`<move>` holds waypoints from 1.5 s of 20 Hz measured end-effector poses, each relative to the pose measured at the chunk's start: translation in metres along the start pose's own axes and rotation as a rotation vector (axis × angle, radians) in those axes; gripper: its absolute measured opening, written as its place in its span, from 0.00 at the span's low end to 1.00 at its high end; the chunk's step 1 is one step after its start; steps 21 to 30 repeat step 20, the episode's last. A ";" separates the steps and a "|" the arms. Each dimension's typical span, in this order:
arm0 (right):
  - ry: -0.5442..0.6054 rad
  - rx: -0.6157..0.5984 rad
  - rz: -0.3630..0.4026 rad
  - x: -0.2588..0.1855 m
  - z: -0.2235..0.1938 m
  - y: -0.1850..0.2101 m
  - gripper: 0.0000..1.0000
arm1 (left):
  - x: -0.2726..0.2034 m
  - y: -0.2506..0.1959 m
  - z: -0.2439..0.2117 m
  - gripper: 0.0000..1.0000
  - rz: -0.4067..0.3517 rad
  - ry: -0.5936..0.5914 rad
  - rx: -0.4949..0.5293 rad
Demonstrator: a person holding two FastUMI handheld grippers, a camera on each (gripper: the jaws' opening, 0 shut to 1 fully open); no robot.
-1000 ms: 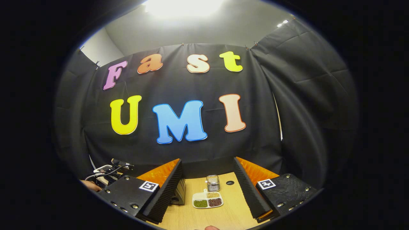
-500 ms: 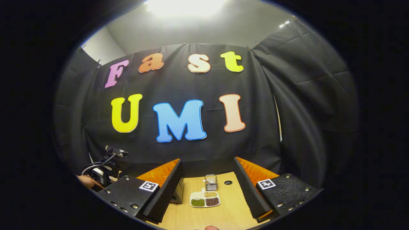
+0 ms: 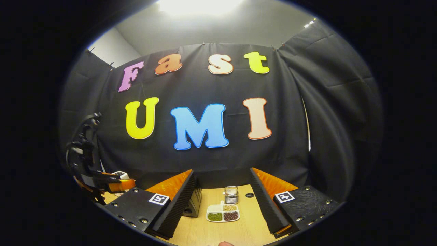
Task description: Open the electric oven with the left hand, put the food in, and close the electric oven.
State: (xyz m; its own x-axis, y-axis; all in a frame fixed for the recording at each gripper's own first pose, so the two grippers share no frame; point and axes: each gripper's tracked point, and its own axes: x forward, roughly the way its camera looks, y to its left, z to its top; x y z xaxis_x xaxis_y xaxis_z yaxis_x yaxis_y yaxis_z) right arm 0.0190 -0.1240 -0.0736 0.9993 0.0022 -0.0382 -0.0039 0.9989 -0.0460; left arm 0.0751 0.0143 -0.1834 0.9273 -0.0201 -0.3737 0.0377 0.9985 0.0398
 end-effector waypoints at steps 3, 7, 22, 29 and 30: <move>-0.021 0.010 0.038 0.003 0.018 0.016 0.97 | -0.054 -0.008 0.062 1.00 0.026 -0.219 -0.015; -0.059 0.011 0.091 0.000 0.036 0.047 0.97 | -0.095 -0.003 0.095 1.00 0.067 -0.343 0.021; -0.074 -0.032 0.085 -0.018 0.043 0.095 0.97 | -0.111 0.050 0.094 0.96 0.043 -0.362 -0.068; -0.074 -0.032 0.085 -0.018 0.043 0.095 0.97 | -0.111 0.050 0.094 0.96 0.043 -0.362 -0.068; -0.074 -0.032 0.085 -0.018 0.043 0.095 0.97 | -0.111 0.050 0.094 0.96 0.043 -0.362 -0.068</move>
